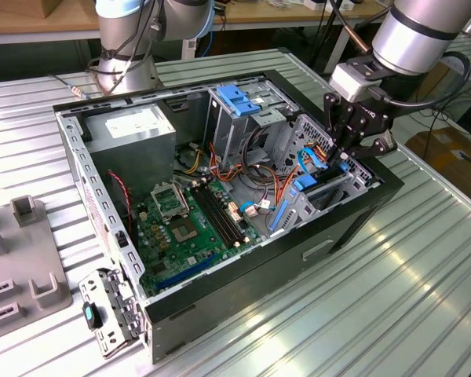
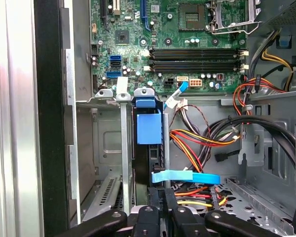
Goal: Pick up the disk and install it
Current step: 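Insert the second disk wire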
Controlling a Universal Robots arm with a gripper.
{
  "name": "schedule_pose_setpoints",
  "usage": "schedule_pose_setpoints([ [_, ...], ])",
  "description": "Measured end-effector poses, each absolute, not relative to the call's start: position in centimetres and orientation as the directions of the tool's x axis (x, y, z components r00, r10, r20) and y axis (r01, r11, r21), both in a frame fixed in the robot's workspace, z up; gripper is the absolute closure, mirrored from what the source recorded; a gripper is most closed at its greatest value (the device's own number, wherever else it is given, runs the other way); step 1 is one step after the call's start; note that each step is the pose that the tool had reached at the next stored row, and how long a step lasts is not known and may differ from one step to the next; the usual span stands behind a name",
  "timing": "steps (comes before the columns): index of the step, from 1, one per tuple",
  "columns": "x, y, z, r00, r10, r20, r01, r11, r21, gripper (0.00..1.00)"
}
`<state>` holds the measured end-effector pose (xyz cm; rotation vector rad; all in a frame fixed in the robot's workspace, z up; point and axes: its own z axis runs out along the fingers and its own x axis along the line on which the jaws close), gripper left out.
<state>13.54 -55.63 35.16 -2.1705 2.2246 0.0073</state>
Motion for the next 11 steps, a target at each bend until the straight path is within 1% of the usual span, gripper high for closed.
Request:
schedule_pose_setpoints([
  [3, 13.54, -55.62, 35.16, -0.024, -0.999, -0.036, -1.0, 0.025, -0.016, 0.84],
  [11, 13.56, -55.67, 35.14, -0.025, -0.999, -0.037, -1.0, 0.025, -0.014, 0.84],
])
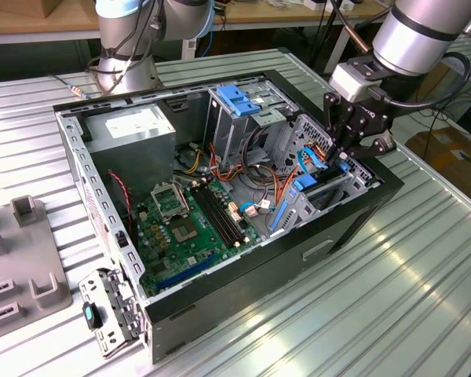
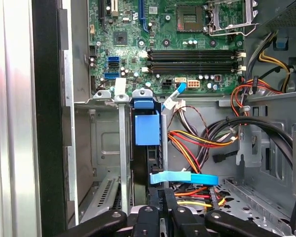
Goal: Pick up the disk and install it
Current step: 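Insert the second disk wire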
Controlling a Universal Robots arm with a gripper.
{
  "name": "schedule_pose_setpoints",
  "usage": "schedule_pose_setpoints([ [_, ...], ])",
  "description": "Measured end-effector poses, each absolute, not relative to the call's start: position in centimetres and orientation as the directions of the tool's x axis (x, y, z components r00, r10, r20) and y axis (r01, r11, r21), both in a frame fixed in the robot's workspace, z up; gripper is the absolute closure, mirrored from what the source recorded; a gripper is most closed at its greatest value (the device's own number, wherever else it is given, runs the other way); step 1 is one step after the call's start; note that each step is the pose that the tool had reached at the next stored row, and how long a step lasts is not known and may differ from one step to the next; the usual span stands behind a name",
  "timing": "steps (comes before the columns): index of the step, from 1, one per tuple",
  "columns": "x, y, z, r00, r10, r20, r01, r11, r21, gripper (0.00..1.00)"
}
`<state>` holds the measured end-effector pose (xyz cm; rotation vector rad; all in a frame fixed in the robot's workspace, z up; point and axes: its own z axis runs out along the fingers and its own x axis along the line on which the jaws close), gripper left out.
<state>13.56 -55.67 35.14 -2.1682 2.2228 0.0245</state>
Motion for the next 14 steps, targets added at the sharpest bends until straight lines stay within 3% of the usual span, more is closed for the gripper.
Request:
schedule_pose_setpoints([
  [14, 13.56, -55.81, 34.92, -0.025, -0.999, -0.037, -1.0, 0.025, -0.014, 0.84],
])
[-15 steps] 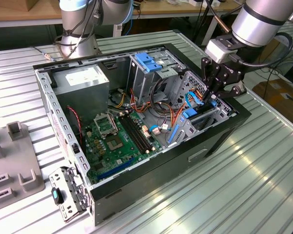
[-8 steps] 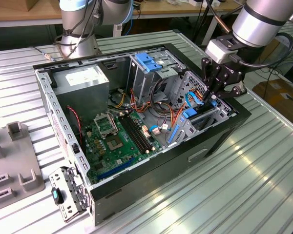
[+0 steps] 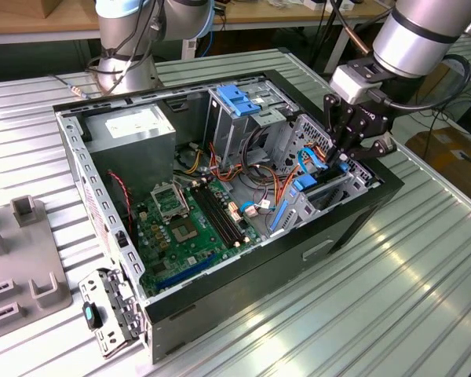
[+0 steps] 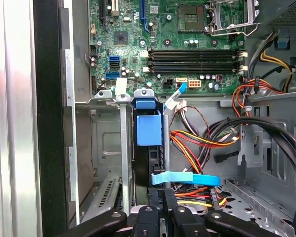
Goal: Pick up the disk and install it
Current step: 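Insert the second disk wire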
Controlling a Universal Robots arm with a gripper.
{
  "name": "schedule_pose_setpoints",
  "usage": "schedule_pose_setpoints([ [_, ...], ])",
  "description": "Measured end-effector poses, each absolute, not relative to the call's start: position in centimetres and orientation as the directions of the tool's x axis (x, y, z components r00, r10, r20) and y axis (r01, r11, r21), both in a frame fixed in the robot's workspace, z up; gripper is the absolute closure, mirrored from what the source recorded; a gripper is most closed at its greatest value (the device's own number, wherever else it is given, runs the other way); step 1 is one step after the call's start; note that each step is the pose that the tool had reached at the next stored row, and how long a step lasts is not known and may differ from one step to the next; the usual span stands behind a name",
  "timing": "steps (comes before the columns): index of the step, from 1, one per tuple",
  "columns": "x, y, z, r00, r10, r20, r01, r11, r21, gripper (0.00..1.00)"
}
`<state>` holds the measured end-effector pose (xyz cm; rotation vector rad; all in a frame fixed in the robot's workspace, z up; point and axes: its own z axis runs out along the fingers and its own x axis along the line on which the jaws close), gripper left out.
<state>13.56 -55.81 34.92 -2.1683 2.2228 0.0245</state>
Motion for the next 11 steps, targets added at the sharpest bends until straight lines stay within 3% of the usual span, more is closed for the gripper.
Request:
schedule_pose_setpoints([
  [11, 13.56, -55.81, 34.45, -0.025, -0.999, -0.037, -1.0, 0.025, -0.014, 0.84],
])
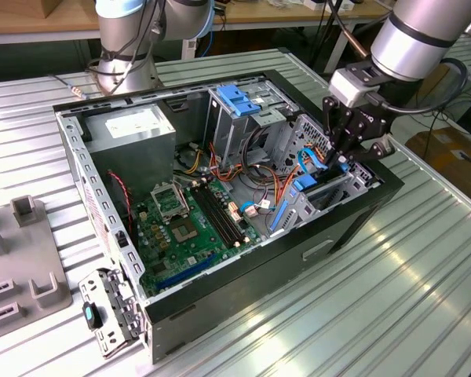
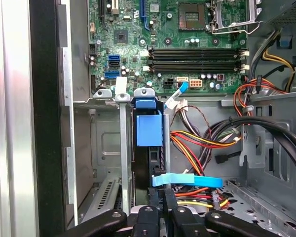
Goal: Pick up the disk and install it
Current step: 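Insert the second disk wire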
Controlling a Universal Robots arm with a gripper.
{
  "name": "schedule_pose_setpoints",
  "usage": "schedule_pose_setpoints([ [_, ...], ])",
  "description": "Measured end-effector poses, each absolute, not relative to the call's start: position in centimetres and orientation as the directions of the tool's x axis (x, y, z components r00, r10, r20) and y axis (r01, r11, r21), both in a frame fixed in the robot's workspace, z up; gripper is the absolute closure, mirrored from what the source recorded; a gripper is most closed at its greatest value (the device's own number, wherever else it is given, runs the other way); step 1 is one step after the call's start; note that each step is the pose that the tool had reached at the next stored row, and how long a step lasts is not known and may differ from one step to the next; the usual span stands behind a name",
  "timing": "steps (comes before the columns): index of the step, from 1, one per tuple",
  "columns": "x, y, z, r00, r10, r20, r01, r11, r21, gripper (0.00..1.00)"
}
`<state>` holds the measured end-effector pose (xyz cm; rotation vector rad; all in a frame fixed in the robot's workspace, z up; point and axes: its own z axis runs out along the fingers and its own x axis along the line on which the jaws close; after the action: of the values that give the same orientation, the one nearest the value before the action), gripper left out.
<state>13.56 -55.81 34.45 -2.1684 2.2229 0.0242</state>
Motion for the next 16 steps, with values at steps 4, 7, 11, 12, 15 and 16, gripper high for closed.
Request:
schedule_pose_setpoints([
  [4, 13.6, -55.8, 34.1, -0.025, -0.999, -0.036, -1.0, 0.025, -0.014, 0.84],
  [7, 13.6, -55.8, 34.0, -0.025, -0.999, -0.036, -1.0, 0.025, -0.014, 0.84],
  [11, 13.6, -55.8, 34.0, -0.025, -0.999, -0.037, -1.0, 0.025, -0.014, 0.77],
  [12, 13.6, -55.8, 34.0, -0.025, -0.999, -0.036, -1.0, 0.025, -0.014, 0.71],
  [15, 13.6, -55.8, 34.5, -0.025, -0.999, -0.034, -1.0, 0.025, -0.014, 0.64],
  [16, 13.6, -55.8, 35.0, -0.025, -0.999, -0.032, -1.0, 0.025, -0.014, 0.64],
])
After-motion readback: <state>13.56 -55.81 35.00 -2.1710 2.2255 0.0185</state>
